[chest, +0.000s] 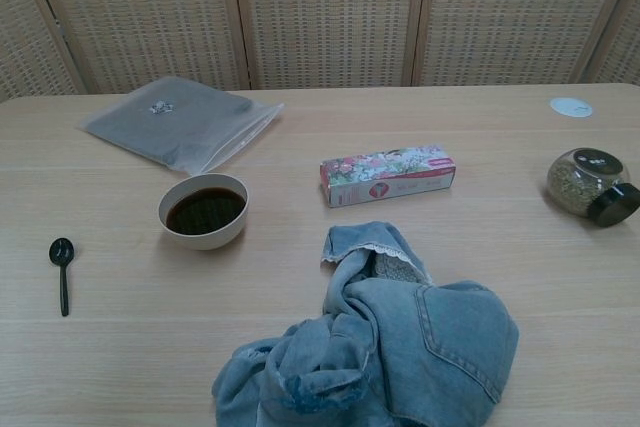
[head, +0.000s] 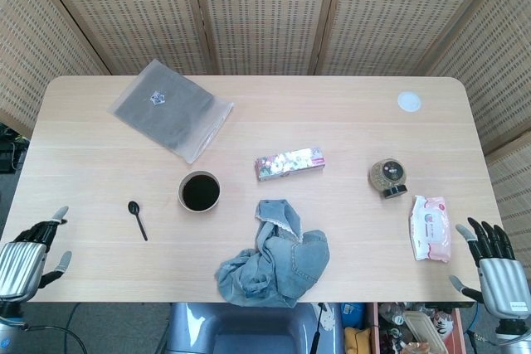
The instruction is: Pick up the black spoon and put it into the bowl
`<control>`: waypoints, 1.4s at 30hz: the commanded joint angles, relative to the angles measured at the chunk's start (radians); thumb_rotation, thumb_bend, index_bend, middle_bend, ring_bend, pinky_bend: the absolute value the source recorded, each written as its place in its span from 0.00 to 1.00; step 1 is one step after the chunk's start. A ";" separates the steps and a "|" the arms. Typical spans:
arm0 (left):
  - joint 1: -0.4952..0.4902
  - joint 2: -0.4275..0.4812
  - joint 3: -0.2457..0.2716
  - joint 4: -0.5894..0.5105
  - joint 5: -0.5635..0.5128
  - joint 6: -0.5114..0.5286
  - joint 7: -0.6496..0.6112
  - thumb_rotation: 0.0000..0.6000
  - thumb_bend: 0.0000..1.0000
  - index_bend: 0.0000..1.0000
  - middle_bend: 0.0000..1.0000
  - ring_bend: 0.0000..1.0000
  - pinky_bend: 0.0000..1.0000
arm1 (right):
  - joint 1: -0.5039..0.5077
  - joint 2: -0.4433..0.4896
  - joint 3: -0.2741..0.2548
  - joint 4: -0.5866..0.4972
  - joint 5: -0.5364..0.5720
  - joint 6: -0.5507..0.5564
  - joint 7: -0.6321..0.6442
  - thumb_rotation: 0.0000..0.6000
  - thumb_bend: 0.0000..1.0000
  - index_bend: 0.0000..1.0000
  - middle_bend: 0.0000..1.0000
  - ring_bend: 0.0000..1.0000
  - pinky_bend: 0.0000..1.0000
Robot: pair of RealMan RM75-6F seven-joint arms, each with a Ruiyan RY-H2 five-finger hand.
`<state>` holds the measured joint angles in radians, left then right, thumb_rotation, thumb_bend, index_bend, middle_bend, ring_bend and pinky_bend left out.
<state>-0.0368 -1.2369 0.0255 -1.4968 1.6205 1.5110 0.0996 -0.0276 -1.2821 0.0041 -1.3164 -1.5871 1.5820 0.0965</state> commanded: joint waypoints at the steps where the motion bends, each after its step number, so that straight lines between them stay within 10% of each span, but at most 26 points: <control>1: -0.030 0.032 0.014 -0.032 0.006 -0.060 0.058 1.00 0.40 0.03 0.56 0.53 0.57 | -0.002 0.000 0.000 0.003 0.003 0.000 0.003 1.00 0.21 0.17 0.14 0.00 0.00; 19: -0.216 0.128 0.024 -0.214 -0.226 -0.485 0.375 1.00 0.69 0.11 0.81 0.74 0.65 | -0.010 -0.010 0.001 0.029 0.024 -0.011 0.022 1.00 0.21 0.17 0.14 0.00 0.00; 42: -0.378 0.005 0.030 -0.150 -0.532 -0.663 0.590 1.00 0.70 0.11 0.83 0.75 0.65 | -0.017 -0.009 0.006 0.024 0.049 -0.026 0.008 1.00 0.21 0.17 0.14 0.00 0.00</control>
<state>-0.4091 -1.2258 0.0516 -1.6518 1.0950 0.8502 0.6855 -0.0444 -1.2915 0.0095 -1.2921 -1.5381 1.5562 0.1051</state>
